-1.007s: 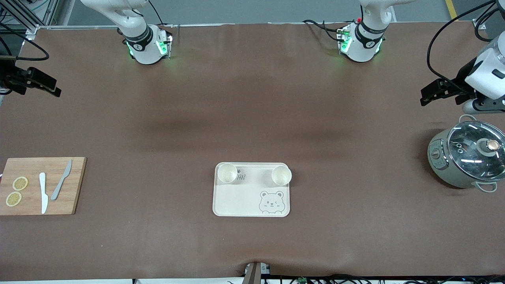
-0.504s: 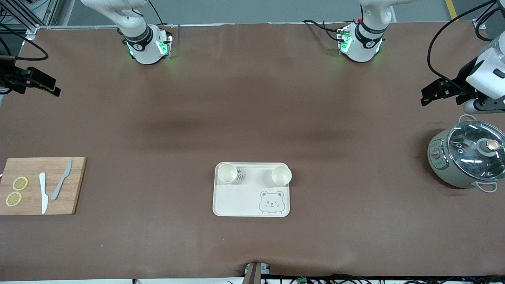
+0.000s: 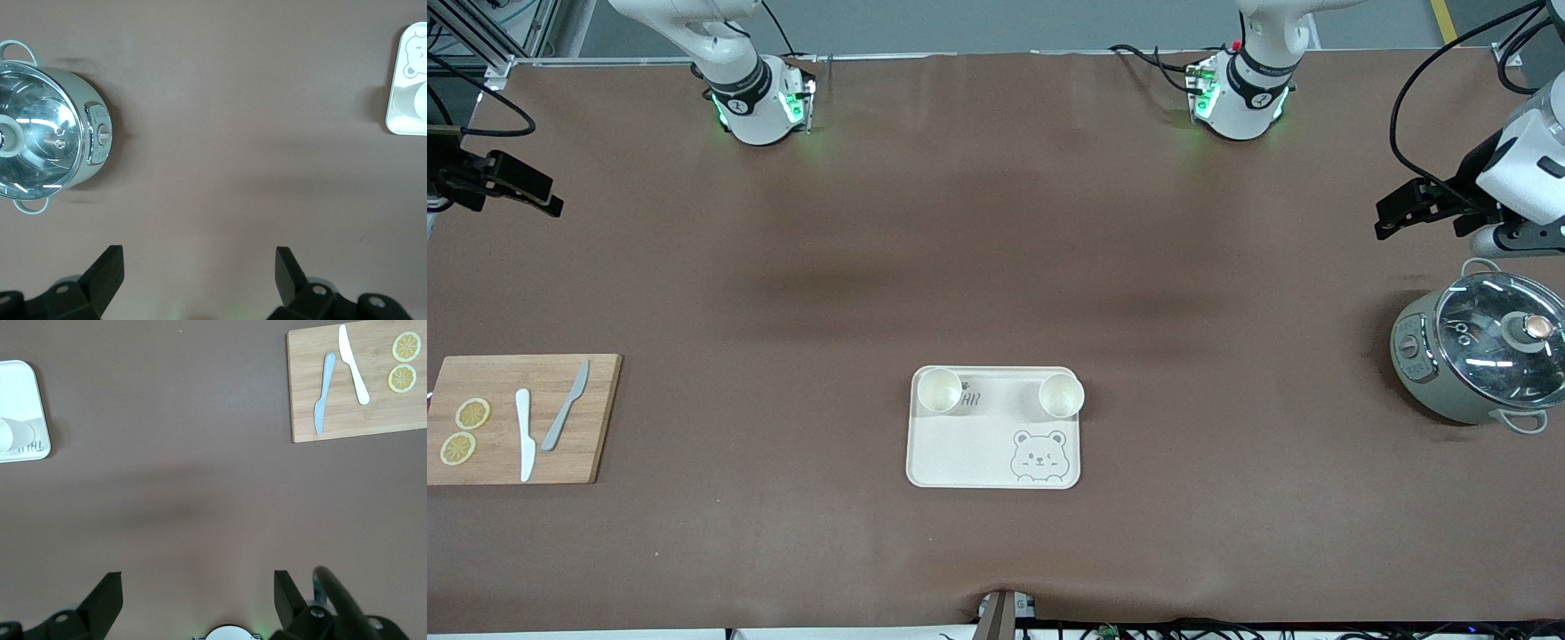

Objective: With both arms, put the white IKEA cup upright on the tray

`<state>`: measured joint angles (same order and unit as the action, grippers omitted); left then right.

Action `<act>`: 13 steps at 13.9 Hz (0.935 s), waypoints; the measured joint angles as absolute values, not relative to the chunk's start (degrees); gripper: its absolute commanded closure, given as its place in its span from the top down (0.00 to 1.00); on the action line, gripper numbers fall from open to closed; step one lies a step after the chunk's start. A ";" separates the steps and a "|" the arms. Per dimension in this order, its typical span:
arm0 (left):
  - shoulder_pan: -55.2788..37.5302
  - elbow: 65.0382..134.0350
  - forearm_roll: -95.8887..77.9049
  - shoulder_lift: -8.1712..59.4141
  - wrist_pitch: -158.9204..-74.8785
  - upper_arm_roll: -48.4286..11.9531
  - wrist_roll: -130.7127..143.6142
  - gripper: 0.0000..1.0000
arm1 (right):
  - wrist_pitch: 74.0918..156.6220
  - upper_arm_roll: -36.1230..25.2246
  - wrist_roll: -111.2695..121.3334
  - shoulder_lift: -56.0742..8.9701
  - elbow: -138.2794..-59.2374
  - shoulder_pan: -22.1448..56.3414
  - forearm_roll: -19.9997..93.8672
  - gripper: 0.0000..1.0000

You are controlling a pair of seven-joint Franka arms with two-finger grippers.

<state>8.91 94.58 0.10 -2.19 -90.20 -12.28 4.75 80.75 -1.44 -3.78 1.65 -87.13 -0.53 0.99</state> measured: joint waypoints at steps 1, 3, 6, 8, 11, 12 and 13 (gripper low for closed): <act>8.91 94.58 0.10 -2.18 -90.29 -12.28 4.75 1.00 | 80.74 -1.47 -3.78 1.65 -87.14 -0.54 0.99 1.00; 8.92 94.58 0.10 -2.17 -90.37 -12.28 4.75 1.00 | 80.74 -1.53 -3.78 1.65 -87.13 -0.56 0.99 1.00; 8.92 94.58 0.10 -2.15 -90.41 -12.28 4.75 1.00 | 80.73 -1.57 -3.78 1.65 -87.13 -0.56 0.99 1.00; 8.92 94.58 0.10 -2.15 -90.47 -12.28 4.76 1.00 | 80.72 -1.59 -3.78 1.65 -87.14 -0.56 0.99 1.00; 8.92 94.58 0.10 -2.11 -90.76 -12.28 4.76 1.00 | 80.72 -1.69 -3.78 1.65 -87.13 -0.60 0.99 1.00; 8.92 94.58 0.10 -2.08 -90.82 -12.28 4.76 1.00 | 80.72 -1.73 -3.78 1.65 -87.13 -0.61 0.99 1.00; 8.92 94.58 0.10 -2.06 -90.88 -12.28 4.76 1.00 | 80.72 -1.75 -3.78 1.65 -87.13 -0.61 0.99 1.00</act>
<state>8.92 94.58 0.10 -2.06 -90.88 -12.28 4.76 80.72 -1.75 -3.78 1.65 -87.13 -0.61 0.99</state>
